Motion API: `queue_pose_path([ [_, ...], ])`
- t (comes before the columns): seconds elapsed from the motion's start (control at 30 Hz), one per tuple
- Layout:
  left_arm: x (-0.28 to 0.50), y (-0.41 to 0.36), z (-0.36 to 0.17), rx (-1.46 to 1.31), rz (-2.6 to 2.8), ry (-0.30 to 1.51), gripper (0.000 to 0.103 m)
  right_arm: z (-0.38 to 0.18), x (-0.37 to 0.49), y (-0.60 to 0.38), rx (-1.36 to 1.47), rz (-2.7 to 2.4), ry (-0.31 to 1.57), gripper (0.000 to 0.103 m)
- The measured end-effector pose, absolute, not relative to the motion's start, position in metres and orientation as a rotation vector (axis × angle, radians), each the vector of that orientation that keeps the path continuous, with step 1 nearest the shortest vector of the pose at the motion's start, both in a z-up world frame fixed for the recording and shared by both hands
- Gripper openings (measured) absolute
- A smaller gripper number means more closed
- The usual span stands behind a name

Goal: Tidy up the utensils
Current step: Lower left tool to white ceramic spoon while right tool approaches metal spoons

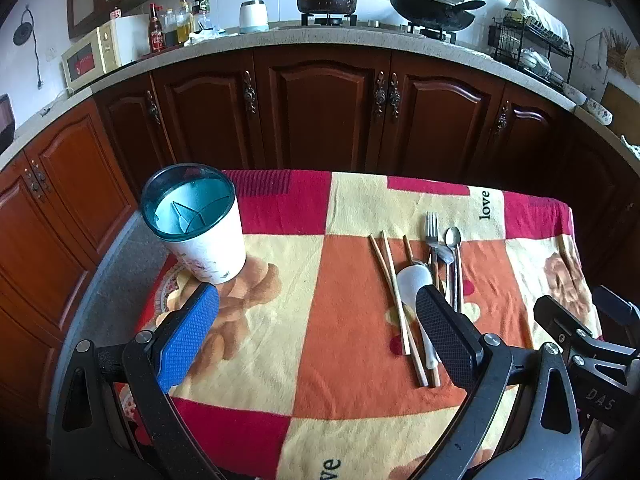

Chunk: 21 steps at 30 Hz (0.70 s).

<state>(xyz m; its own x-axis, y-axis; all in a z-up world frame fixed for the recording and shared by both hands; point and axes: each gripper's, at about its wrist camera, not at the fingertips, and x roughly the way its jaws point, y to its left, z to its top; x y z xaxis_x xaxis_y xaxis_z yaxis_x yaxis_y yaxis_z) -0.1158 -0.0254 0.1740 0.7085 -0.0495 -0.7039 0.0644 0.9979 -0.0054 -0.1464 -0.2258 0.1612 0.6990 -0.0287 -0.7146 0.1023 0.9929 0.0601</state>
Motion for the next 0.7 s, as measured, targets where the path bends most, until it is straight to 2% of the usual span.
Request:
queue_pose_path([
  [0.3, -0.096, -0.023, 0.152, 0.003, -0.096, 0.823, 0.099, 0.138, -0.127, -0.225, 0.085, -0.027, 0.817, 0.098],
  [0.43, -0.084, -0.017, 0.137, -0.034, -0.132, 0.861, 0.092, 0.125, -0.115, -0.226, 0.082, 0.010, 0.842, 0.091],
  [0.53, -0.074, -0.017, 0.126, -0.042, -0.182, 0.889, 0.079, 0.113, -0.104, -0.230, 0.103, 0.041, 0.862, 0.081],
  [0.67, -0.057, -0.022, 0.107, -0.055, -0.261, 0.963, 0.062, 0.098, -0.084, -0.240, 0.147, 0.082, 0.891, 0.061],
  [0.7, -0.053, -0.024, 0.103, -0.063, -0.278, 0.979, 0.060, 0.094, -0.078, -0.243, 0.155, 0.090, 0.902, 0.056],
])
